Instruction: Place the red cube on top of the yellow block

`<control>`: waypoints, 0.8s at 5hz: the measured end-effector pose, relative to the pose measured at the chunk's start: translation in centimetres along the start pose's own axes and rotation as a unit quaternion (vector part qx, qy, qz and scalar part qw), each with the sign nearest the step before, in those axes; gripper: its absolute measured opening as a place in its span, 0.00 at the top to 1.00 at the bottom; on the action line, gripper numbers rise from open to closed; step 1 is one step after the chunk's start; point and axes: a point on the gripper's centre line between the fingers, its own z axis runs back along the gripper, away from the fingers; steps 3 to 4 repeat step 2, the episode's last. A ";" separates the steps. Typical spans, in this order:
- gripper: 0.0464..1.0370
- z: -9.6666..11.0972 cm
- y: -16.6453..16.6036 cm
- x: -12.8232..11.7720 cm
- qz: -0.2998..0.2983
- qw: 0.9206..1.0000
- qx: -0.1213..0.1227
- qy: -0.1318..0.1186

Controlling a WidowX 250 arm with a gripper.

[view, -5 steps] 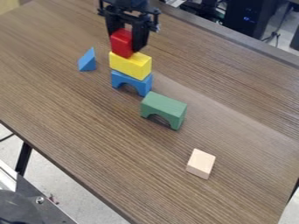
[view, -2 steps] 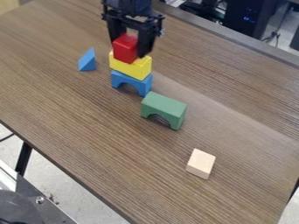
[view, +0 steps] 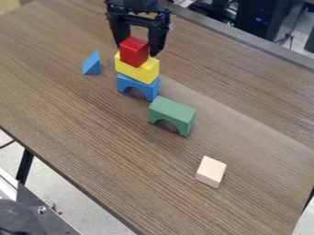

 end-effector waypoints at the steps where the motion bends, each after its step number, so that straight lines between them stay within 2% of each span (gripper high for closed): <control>1: 0.04 1.1 0.2 -0.6 0.000 1.000 0.008 -0.017; 2: 0.04 5.4 -0.4 -2.2 -0.007 0.998 0.018 -0.068; 4: 0.04 5.4 -0.4 -2.2 -0.007 0.998 0.018 -0.068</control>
